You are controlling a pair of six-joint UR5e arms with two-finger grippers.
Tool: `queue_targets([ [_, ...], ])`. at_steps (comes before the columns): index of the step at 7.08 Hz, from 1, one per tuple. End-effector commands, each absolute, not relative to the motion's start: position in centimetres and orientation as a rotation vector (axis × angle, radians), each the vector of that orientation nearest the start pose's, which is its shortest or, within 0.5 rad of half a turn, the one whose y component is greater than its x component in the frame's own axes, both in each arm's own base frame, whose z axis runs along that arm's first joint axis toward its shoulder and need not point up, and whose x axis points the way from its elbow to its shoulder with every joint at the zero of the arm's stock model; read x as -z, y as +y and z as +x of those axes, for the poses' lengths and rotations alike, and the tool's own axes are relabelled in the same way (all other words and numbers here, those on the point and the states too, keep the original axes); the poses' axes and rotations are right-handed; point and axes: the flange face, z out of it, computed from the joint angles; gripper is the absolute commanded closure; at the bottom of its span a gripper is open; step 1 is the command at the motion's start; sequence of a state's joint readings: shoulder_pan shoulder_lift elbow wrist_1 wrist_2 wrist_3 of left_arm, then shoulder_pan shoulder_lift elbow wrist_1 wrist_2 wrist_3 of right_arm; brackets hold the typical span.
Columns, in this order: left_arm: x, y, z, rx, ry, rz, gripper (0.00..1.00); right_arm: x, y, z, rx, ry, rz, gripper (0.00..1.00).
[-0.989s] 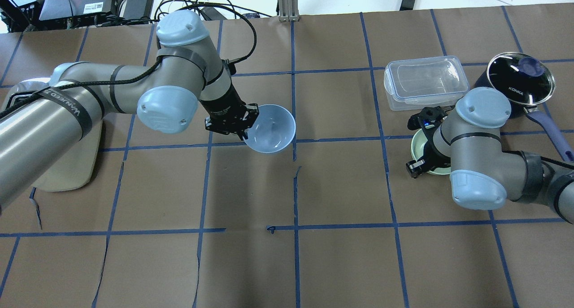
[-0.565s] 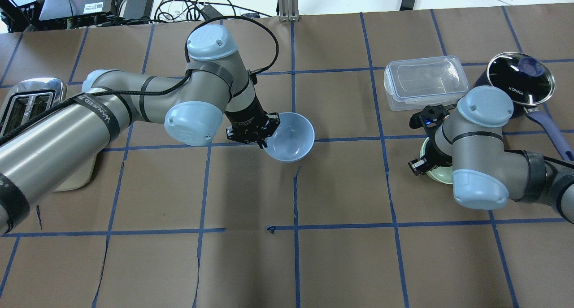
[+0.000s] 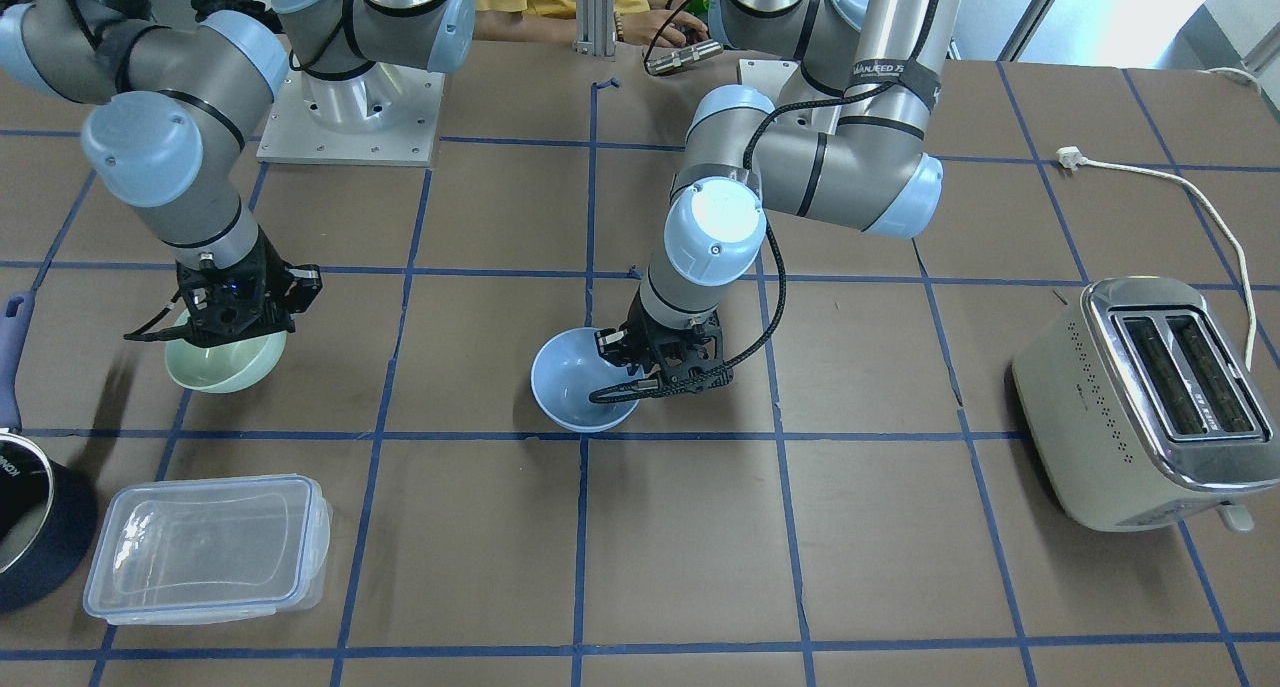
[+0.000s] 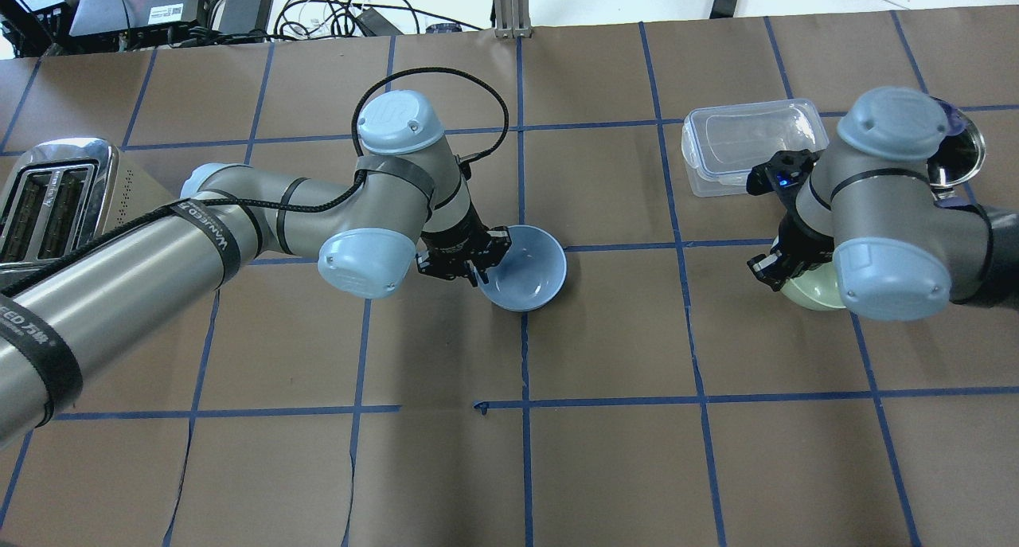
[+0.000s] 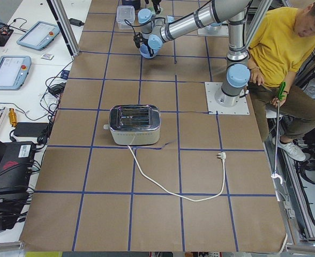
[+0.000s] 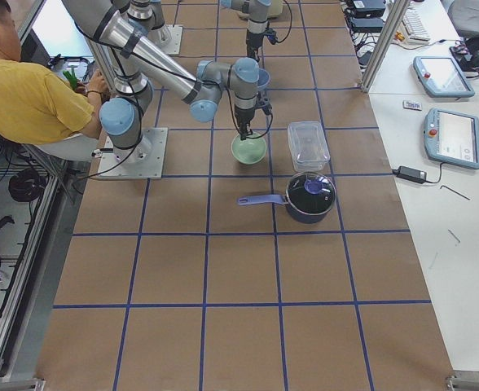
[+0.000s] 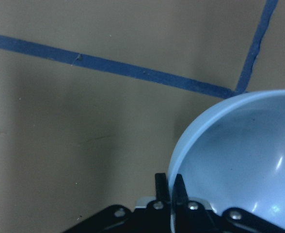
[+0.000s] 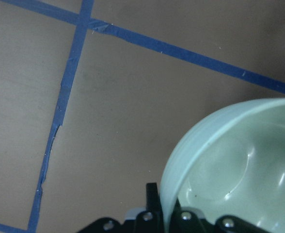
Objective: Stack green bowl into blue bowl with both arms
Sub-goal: 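Carry the light blue bowl to center with left gripper while right grips green bowl, then release blue bowl and raise left gripper while right gripper lifts green bowl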
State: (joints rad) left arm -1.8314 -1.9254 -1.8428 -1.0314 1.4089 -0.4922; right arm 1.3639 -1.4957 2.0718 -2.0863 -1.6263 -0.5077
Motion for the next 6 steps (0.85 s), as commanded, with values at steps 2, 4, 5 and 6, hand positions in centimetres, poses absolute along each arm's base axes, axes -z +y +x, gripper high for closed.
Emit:
queue_targets([
  [2,-28.6,-52.7,-27.8,-0.102,3.256,-0.4,0.15,-32.9,-50.0,3.0,-0.224,3.131,-0.322,1.0],
  [4,-35.5,-54.6,-23.4,-0.106,3.257,-0.228,0.12,-33.4,-50.1,5.9,-0.201,3.151,-0.26,1.0],
  [5,-39.2,-54.6,-20.2,-0.068,3.161,-0.08,0.11,-33.9,-50.1,9.1,-0.176,3.174,-0.171,1.0],
  [6,-42.8,-54.3,-17.2,0.007,3.121,-0.001,0.08,-34.2,-49.7,12.1,-0.155,3.187,-0.074,1.0],
])
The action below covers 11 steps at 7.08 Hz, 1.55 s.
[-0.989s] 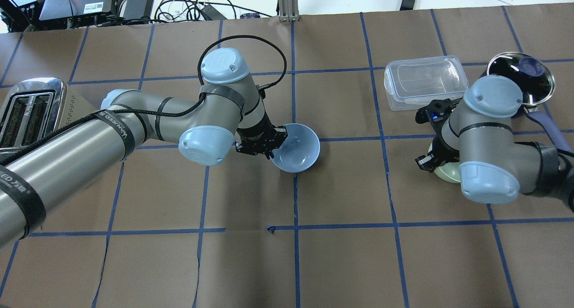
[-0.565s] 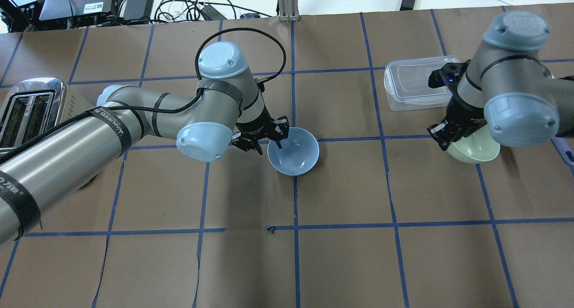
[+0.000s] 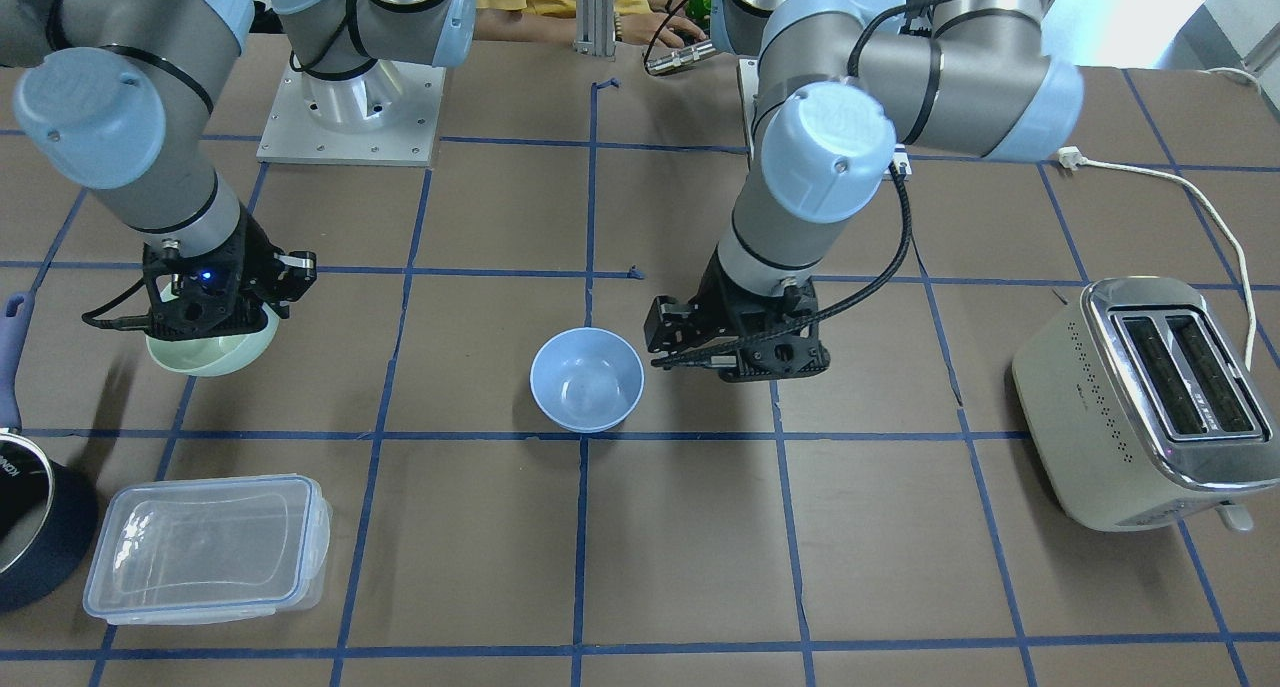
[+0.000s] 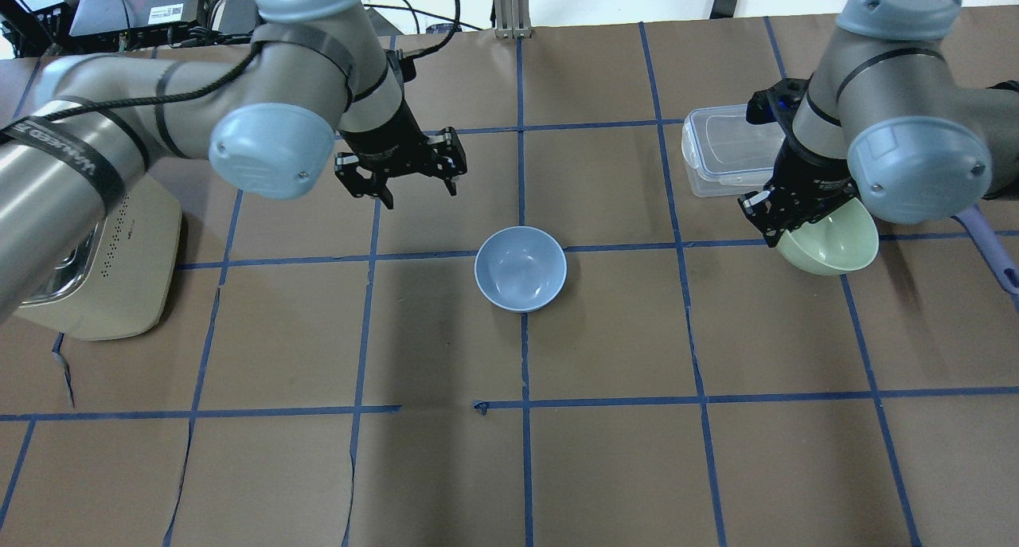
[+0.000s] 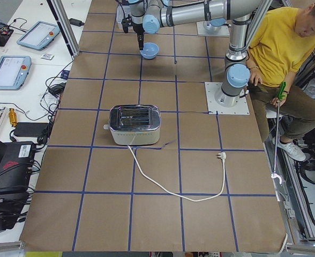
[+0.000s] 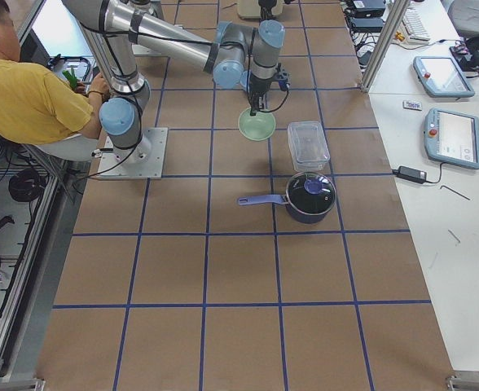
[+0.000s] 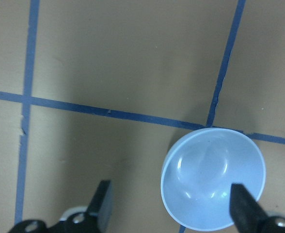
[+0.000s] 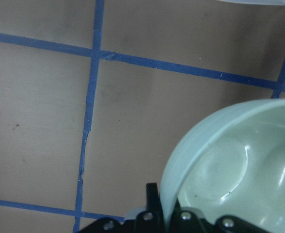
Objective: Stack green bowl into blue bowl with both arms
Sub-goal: 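Release blue bowl and raise left gripper while right gripper lifts green bowl, then move the pale green bowl with the right gripper over the light blue bowl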
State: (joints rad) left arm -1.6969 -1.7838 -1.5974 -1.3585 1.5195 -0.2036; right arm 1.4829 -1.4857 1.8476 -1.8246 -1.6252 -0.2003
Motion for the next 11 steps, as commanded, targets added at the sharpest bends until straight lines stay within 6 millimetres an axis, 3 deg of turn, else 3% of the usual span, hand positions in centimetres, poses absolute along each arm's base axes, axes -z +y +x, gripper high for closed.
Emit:
queue_targets([
  [1,-45.1,-53.5,-14.8,0.048,3.119,0.014,0.08,-33.7,-49.5,14.8,-0.152,3.197,0.041,1.0],
  [3,-49.3,-51.2,-13.5,0.148,3.112,-0.014,0.03,-33.9,-50.3,22.6,-0.078,3.2,0.377,1.0],
  [5,-49.5,-50.9,-13.5,0.161,3.12,-0.018,0.0,-33.3,-51.6,30.8,-0.023,3.199,0.607,1.0],
  [6,-48.8,-51.0,-13.6,0.14,3.129,-0.02,0.0,-31.7,-51.5,34.0,-0.029,3.177,0.762,1.0],
  [8,-48.7,-51.0,-13.0,-0.006,3.117,-0.036,0.0,-29.2,-50.9,37.6,-0.051,3.157,0.898,1.0],
  [9,-49.9,-51.7,-13.0,-0.002,3.117,-0.045,0.0,-28.2,-50.6,38.6,-0.058,3.16,0.912,1.0],
  [11,-50.1,-51.8,-13.4,-0.004,3.12,-0.034,0.0,-28.6,-51.8,40.1,-0.04,3.144,0.894,1.0],
])
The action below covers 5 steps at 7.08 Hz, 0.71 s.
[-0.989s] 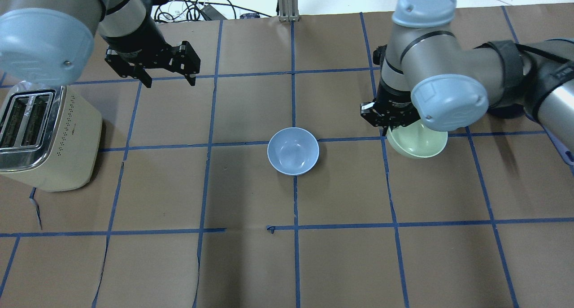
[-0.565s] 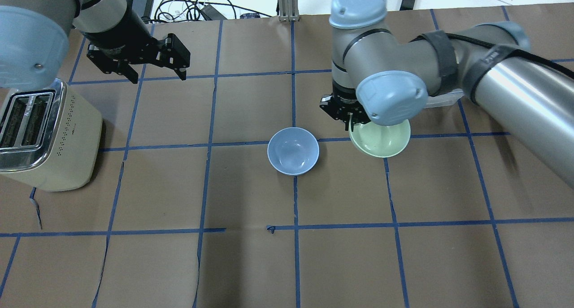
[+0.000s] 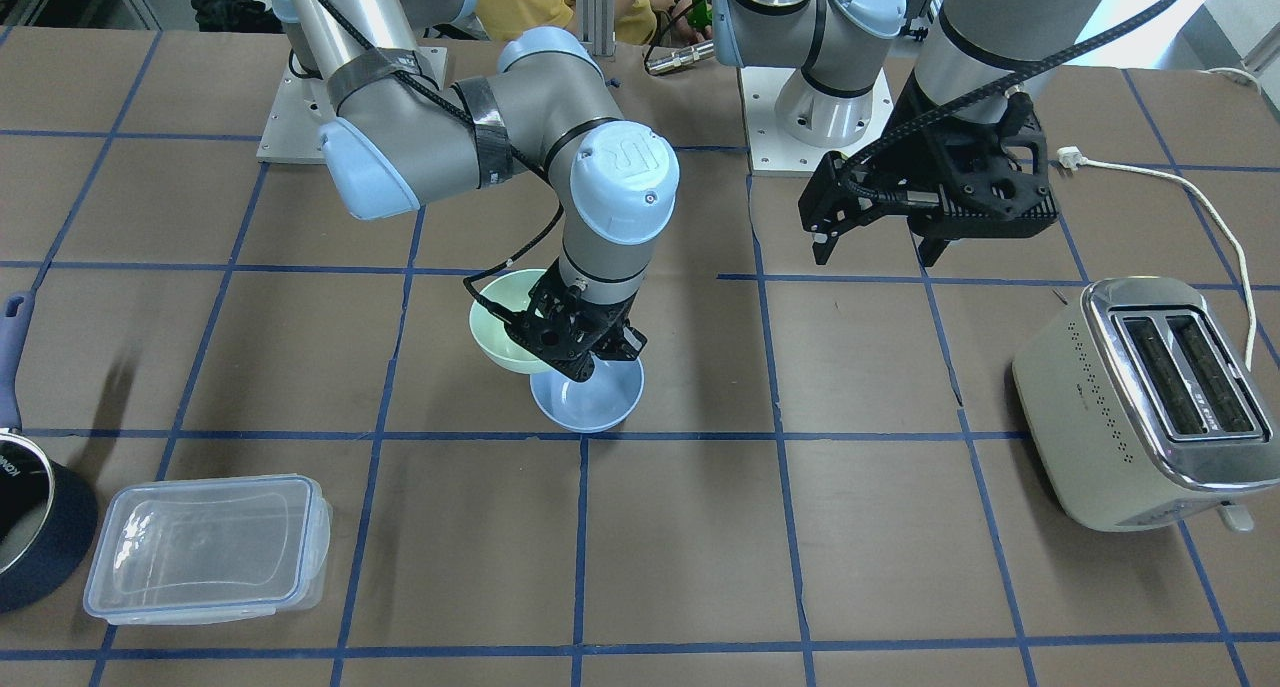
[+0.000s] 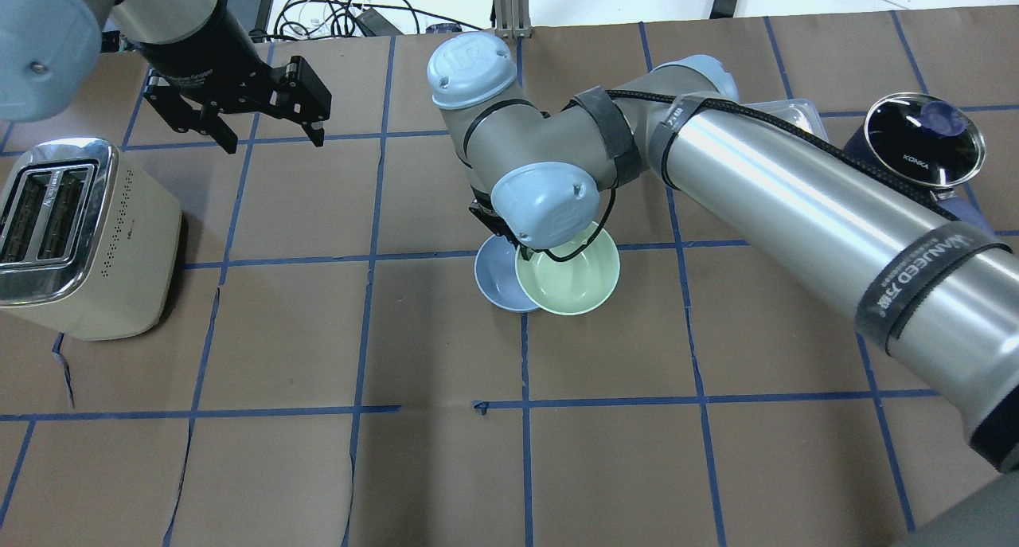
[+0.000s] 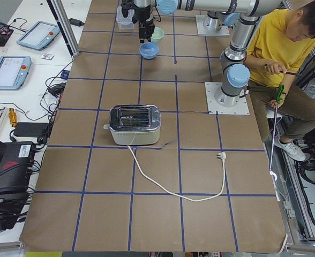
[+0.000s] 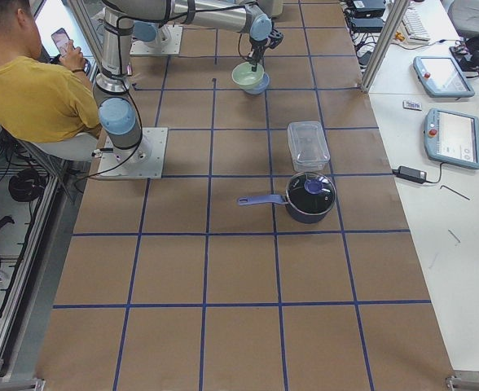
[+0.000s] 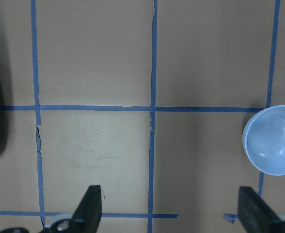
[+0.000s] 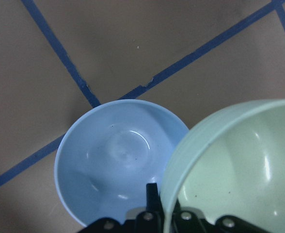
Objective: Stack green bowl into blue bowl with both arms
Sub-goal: 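Move the pale green bowl with the right gripper over the light blue bowl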
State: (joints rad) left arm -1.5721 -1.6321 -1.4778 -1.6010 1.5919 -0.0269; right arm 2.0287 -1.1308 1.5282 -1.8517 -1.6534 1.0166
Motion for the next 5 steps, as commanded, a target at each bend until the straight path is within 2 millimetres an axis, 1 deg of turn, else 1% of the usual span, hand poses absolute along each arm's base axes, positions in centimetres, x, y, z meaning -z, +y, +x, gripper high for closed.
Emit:
queue_targets([
  [1,-50.0,-51.8,-13.4,-0.007,3.118,-0.033,0.0,-28.5,-53.4,41.3,-0.031,3.138,0.908,1.0],
  [2,-50.1,-51.8,-13.4,-0.002,3.118,-0.033,0.0,-27.8,-54.1,42.3,-0.034,3.136,0.918,1.0],
  [3,-49.9,-51.8,-13.4,-0.007,3.118,-0.033,0.0,-26.5,-53.8,43.3,-0.056,3.151,0.901,1.0],
  [4,-50.0,-51.8,-13.4,-0.004,3.118,-0.033,0.0,-25.8,-53.7,43.6,-0.104,3.128,0.906,1.0],
  [5,-49.9,-51.9,-13.3,-0.007,3.118,-0.036,0.0,-25.8,-53.7,43.6,-0.111,3.13,0.906,1.0],
])
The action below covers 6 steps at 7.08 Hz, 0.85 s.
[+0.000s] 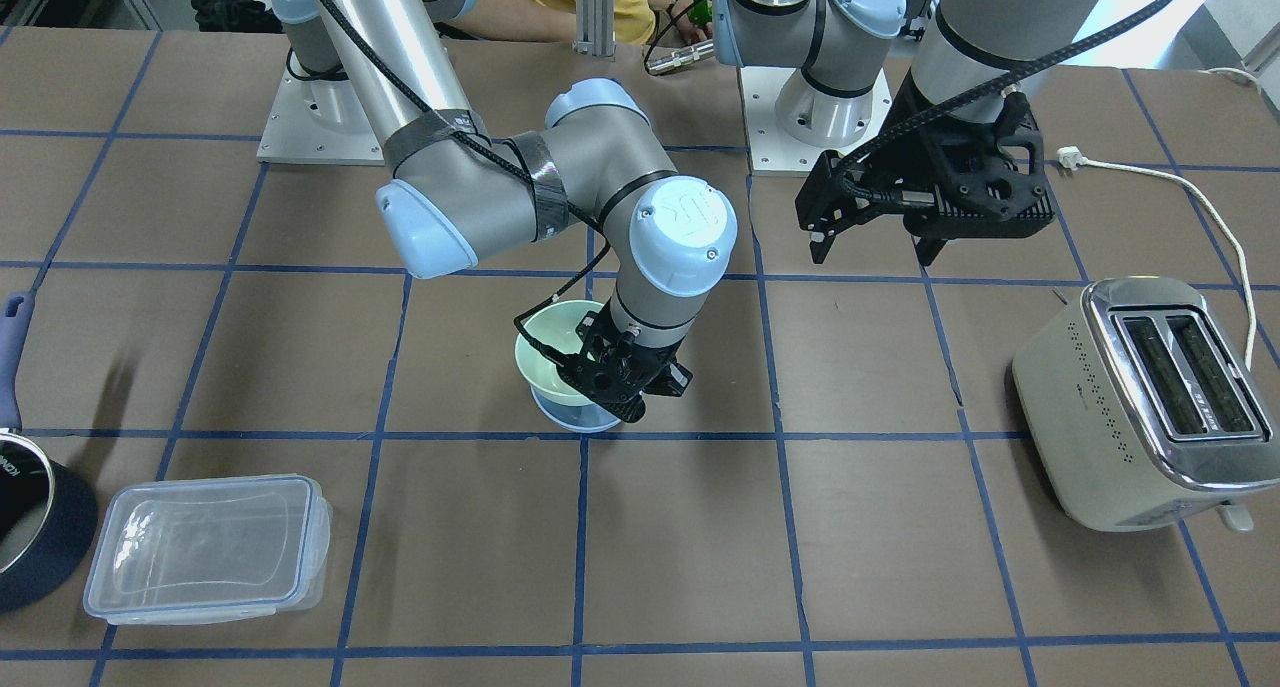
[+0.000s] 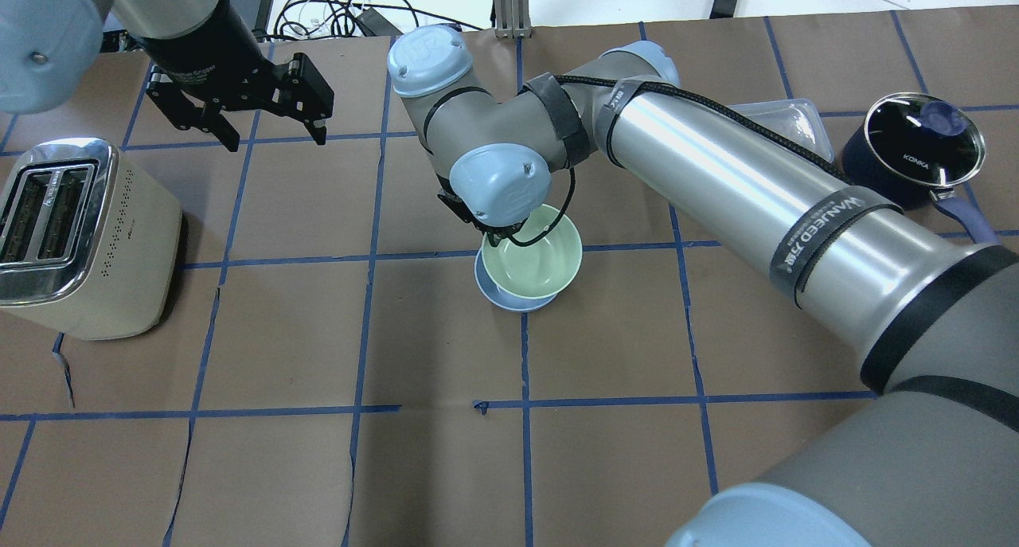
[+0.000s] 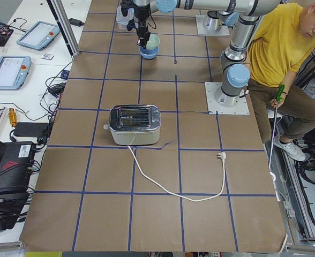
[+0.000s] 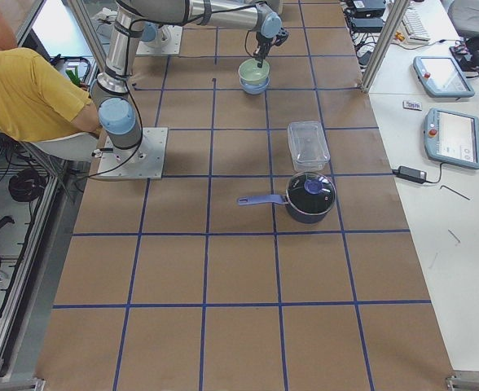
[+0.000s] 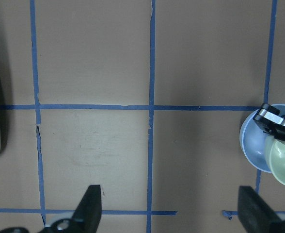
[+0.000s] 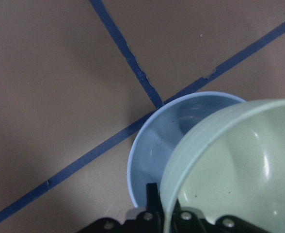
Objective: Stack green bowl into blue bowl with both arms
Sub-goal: 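Lower the green bowl into the blue bowl and open the right gripper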
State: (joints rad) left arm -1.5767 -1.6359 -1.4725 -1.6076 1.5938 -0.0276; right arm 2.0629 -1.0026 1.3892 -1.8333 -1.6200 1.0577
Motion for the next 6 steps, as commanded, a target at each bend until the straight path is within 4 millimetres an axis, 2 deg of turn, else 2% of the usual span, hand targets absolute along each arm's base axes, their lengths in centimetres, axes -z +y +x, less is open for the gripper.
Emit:
queue_targets([
  [1,-50.0,-51.8,-13.4,-0.004,3.118,-0.033,0.0,-25.4,-53.4,43.5,-0.153,3.156,0.892,0.69],
  [2,-50.0,-51.8,-13.4,-0.004,3.12,-0.033,0.0,-25.5,-53.6,43.2,-0.155,3.157,0.887,0.27],
  [3,-49.9,-51.8,-13.4,-0.007,3.12,-0.036,0.0,-25.7,-53.7,43.1,-0.145,3.161,0.889,0.11],
  [4,-50.0,-51.8,-13.4,-0.004,3.12,-0.036,0.0,-26.2,-54.3,42.4,-0.14,3.159,0.894,0.04],
  [5,-49.9,-51.8,-13.3,-0.007,3.12,-0.038,0.0,-28.1,-55.0,41.6,-0.168,3.187,0.828,0.04],
  [6,-50.0,-51.8,-13.3,-0.004,3.12,-0.038,0.0,-30.3,-56.4,39.9,-0.199,3.201,0.758,0.0],
])
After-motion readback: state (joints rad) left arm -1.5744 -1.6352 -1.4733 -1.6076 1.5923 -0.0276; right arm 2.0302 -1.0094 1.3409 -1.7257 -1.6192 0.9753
